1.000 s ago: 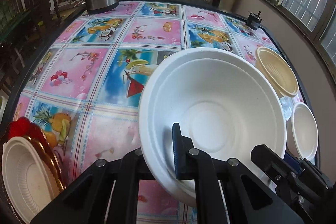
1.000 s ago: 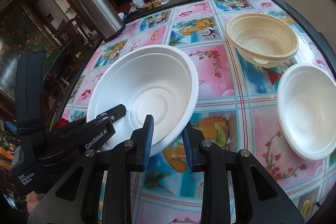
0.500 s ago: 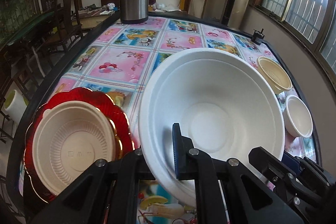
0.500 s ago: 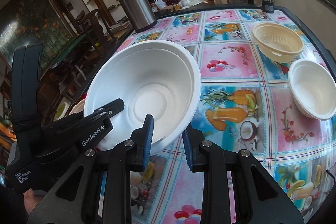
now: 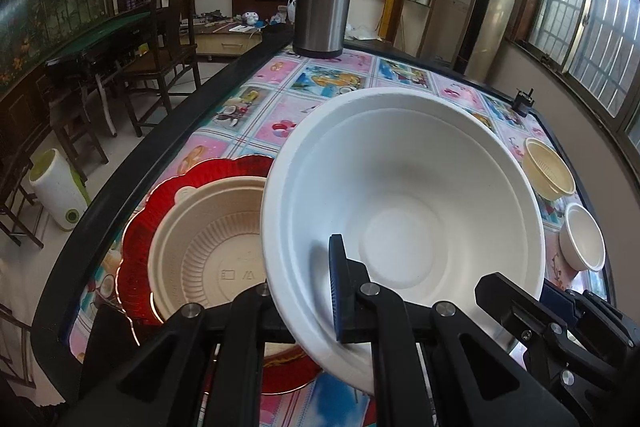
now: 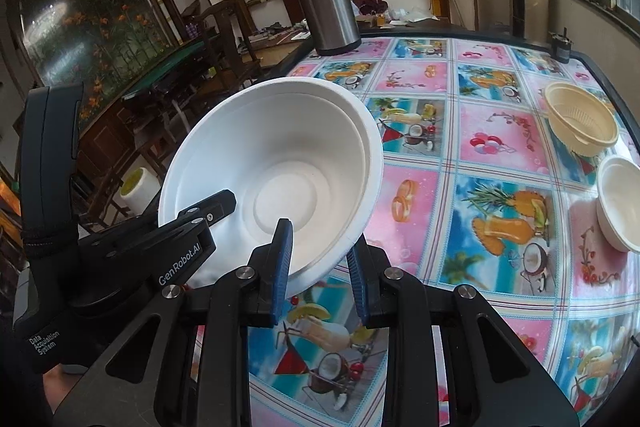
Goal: Organize plates and bowls
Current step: 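Lift the large white bowl and carry it over the plate stack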
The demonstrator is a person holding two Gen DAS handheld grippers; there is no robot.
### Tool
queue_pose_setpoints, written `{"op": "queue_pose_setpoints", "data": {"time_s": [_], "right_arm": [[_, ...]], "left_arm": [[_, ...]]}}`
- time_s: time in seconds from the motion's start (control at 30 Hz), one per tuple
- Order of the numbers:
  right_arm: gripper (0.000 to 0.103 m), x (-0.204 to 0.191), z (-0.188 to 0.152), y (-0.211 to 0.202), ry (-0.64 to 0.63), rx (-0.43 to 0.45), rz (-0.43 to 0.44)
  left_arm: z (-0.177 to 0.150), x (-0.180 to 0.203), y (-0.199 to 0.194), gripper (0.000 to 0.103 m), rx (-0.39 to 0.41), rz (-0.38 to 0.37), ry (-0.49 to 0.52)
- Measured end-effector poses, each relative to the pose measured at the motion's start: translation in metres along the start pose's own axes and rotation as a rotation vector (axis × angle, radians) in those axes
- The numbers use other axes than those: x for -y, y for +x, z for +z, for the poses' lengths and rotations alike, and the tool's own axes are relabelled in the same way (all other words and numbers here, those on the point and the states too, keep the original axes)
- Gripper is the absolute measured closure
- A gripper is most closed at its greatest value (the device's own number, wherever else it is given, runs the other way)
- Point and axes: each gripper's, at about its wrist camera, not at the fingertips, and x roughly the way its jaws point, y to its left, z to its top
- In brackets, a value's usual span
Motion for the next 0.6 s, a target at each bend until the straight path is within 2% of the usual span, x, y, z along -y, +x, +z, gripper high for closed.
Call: {"op": "queue_pose_setpoints", "data": {"time_s": [0.3, 0.6], "right_arm": [[0.076, -0.035, 0.0, 0.022, -0.06, -0.035, 0.034], [0.074, -0.052, 0.001, 0.043, -0.091, -0.068, 0.043]], "left_arm": [[-0.006, -0.037, 0.006, 0.094, -0.014, 0.029, -0.061], [-0.009, -0.054, 0.012, 0.094, -0.014, 0.056, -0.088]]}}
